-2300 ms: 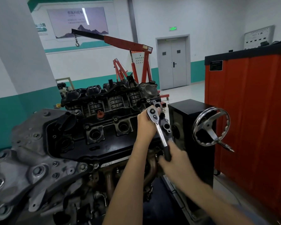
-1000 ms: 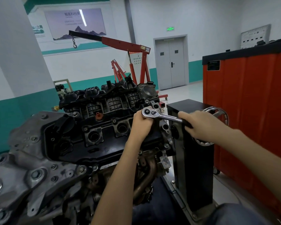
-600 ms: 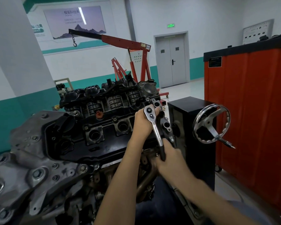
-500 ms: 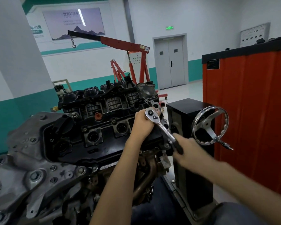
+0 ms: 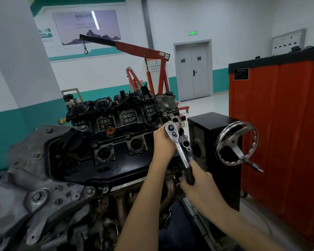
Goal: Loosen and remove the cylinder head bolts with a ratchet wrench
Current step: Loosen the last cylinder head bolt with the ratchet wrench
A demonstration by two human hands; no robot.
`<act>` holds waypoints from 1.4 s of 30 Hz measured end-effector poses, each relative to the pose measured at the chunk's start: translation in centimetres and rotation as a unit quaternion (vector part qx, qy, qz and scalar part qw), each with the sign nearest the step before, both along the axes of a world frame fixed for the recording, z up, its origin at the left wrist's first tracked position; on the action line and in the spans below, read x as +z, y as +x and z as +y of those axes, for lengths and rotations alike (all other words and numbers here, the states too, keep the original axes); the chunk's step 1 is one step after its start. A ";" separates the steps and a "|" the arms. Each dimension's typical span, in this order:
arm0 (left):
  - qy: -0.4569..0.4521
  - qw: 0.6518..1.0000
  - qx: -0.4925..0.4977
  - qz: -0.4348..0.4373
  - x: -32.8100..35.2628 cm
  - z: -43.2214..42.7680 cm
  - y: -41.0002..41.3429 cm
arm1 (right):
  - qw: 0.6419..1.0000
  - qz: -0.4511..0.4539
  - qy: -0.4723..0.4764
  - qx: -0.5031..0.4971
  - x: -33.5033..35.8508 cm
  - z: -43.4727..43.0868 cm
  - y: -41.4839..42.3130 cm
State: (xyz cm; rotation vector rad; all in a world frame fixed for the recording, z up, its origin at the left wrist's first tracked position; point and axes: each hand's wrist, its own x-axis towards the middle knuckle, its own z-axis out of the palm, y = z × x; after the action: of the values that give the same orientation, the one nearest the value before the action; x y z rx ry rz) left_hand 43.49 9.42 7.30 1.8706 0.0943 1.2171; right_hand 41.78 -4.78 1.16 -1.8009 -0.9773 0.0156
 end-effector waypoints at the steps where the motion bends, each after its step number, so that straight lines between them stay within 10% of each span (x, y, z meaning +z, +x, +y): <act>1: 0.001 1.000 0.001 -0.001 0.1 0.0 0.0 | 0.999 0.024 0.022 0.006 -0.3 0.8 -0.8; 8: 0.020 0.996 -0.032 0.081 0.7 1.0 -0.4 | 0.989 -0.100 -0.105 0.026 2.4 -2.3 4.3; 14: 0.029 0.994 -0.027 0.100 1.1 1.7 -0.6 | 0.881 -0.382 -0.275 -0.043 9.0 -3.3 10.5; 17: -0.030 0.998 -0.025 0.048 0.3 1.2 -0.5 | 0.907 -0.339 -0.239 -0.068 7.2 -3.3 8.9; 20: -0.054 0.998 -0.030 0.008 -0.1 0.1 -0.1 | 0.988 -0.112 -0.102 -0.018 2.8 -2.3 3.7; 24: -0.095 0.995 -0.038 -0.001 0.4 -0.5 0.0 | 0.999 0.033 0.031 0.000 -0.1 1.6 -1.7; 31: 0.014 0.998 -0.007 0.066 1.5 0.8 -1.4 | 0.984 -0.116 -0.135 0.010 2.9 -1.8 4.0; 37: 0.022 0.993 -0.069 0.095 1.7 1.1 -1.5 | 0.883 -0.376 -0.277 -0.047 9.1 -2.8 9.8; 42: -0.020 0.996 -0.077 0.030 1.0 0.3 -1.2 | 0.951 -0.238 -0.195 -0.045 5.9 -3.0 6.9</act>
State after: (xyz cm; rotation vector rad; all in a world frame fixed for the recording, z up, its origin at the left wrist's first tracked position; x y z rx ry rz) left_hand 42.25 9.70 8.35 1.8439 0.0072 1.0479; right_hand 48.63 -7.76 7.04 -2.2716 -1.2955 -0.3170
